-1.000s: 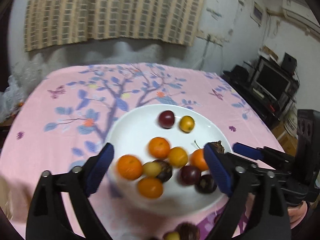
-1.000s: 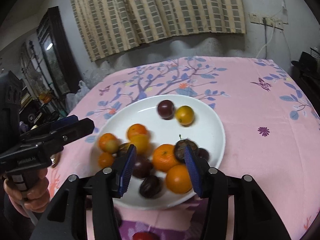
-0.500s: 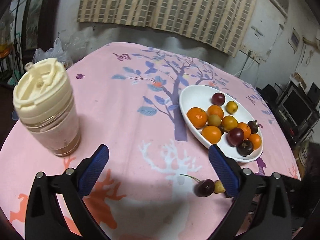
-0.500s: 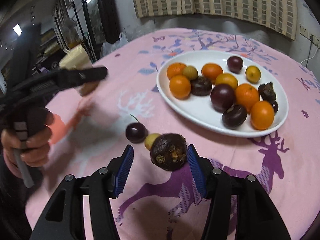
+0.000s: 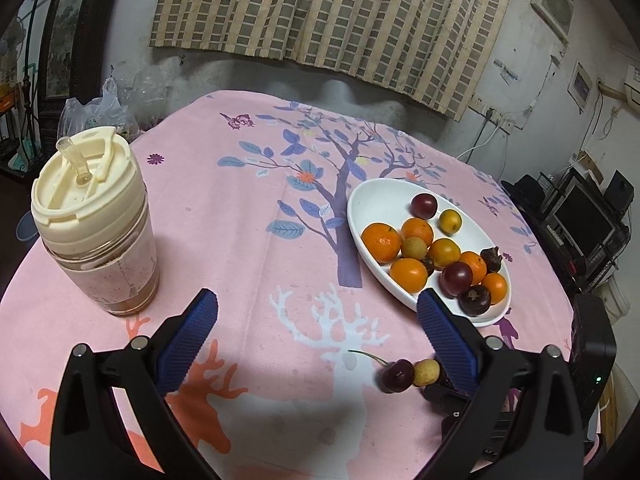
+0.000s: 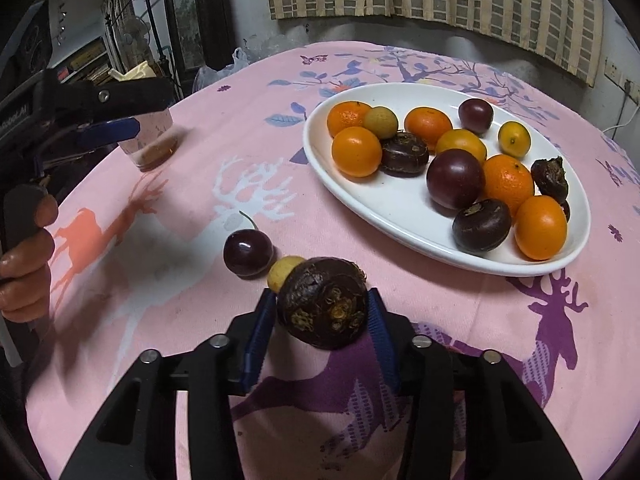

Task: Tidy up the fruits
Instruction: 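Grasp a dark red cherry by its body with the left gripper while the right gripper holds the brown fruit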

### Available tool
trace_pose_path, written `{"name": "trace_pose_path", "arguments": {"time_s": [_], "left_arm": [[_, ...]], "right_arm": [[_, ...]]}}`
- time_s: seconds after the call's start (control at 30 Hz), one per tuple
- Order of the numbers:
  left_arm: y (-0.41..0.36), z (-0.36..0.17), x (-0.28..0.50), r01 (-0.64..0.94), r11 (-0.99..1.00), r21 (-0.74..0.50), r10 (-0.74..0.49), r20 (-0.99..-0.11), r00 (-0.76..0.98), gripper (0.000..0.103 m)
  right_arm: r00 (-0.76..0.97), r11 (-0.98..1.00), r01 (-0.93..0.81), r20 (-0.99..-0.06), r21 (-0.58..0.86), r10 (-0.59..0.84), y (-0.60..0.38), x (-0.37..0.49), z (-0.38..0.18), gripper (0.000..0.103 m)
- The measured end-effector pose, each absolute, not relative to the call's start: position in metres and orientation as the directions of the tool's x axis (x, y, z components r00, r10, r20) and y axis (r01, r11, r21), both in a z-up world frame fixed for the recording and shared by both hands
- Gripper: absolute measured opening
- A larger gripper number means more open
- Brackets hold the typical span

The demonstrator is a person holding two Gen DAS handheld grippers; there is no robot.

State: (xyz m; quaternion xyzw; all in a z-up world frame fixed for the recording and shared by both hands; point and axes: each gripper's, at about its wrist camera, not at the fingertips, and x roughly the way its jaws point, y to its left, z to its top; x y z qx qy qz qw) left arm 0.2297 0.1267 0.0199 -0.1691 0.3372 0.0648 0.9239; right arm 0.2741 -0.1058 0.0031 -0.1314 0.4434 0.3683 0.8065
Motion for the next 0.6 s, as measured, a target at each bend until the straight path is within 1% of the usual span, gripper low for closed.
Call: {"name": "trace_pose_path", "arguments": {"time_s": [0.13, 0.2, 0.3, 0.33, 0.37, 0.4, 0.43, 0.5, 0.53, 0.6], "left_arm": [[0.127, 0.016, 0.232, -0.228, 0.934, -0.276, -0.009, -0.653, 0.757, 0.098], [0.125, 0.014, 0.233, -0.208, 0.942, -0.265, -0.019, -0.659, 0.752, 0.098], [0.11, 0.011, 0.235, -0.122, 0.967, -0.224, -0.06, -0.666, 0.744, 0.098], [0.105, 0.01, 0.234, -0.089, 0.974, -0.208, -0.075, -0.668, 0.741, 0.095], [0.096, 0.008, 0.234, -0.046, 0.984, -0.173, -0.083, -0.667, 0.74, 0.091], [0.087, 0.007, 0.233, -0.009, 0.991, -0.132, -0.083, -0.67, 0.738, 0.08], [0.08, 0.004, 0.233, 0.021, 0.994, -0.109, -0.09, -0.675, 0.732, 0.072], [0.07, -0.002, 0.234, 0.09, 0.991, -0.096, -0.132, -0.692, 0.71, 0.061], [0.067, -0.005, 0.236, 0.119, 0.988, -0.101, -0.156, -0.702, 0.695, 0.057], [0.062, -0.011, 0.236, 0.161, 0.983, -0.086, -0.173, -0.719, 0.673, 0.053]], "right_arm": [[0.348, 0.696, -0.705, -0.791, 0.132, 0.503, -0.118, 0.269, 0.015, 0.043], [0.349, 0.7, -0.692, -0.765, 0.179, 0.541, -0.128, 0.268, 0.025, 0.043], [0.354, 0.706, -0.657, -0.72, 0.263, 0.597, -0.146, 0.268, 0.037, 0.043], [0.361, 0.712, -0.645, -0.712, 0.276, 0.603, -0.152, 0.268, 0.039, 0.043], [0.367, 0.719, -0.635, -0.708, 0.283, 0.603, -0.155, 0.267, 0.039, 0.043], [0.368, 0.722, -0.629, -0.708, 0.288, 0.603, -0.157, 0.267, 0.039, 0.043], [0.367, 0.726, -0.622, -0.709, 0.295, 0.602, -0.16, 0.266, 0.038, 0.043], [0.366, 0.729, -0.615, -0.711, 0.3, 0.601, -0.162, 0.266, 0.038, 0.043], [0.365, 0.731, -0.612, -0.711, 0.303, 0.6, -0.163, 0.266, 0.038, 0.043], [0.368, 0.735, -0.605, -0.712, 0.306, 0.599, -0.165, 0.266, 0.039, 0.043]]}}
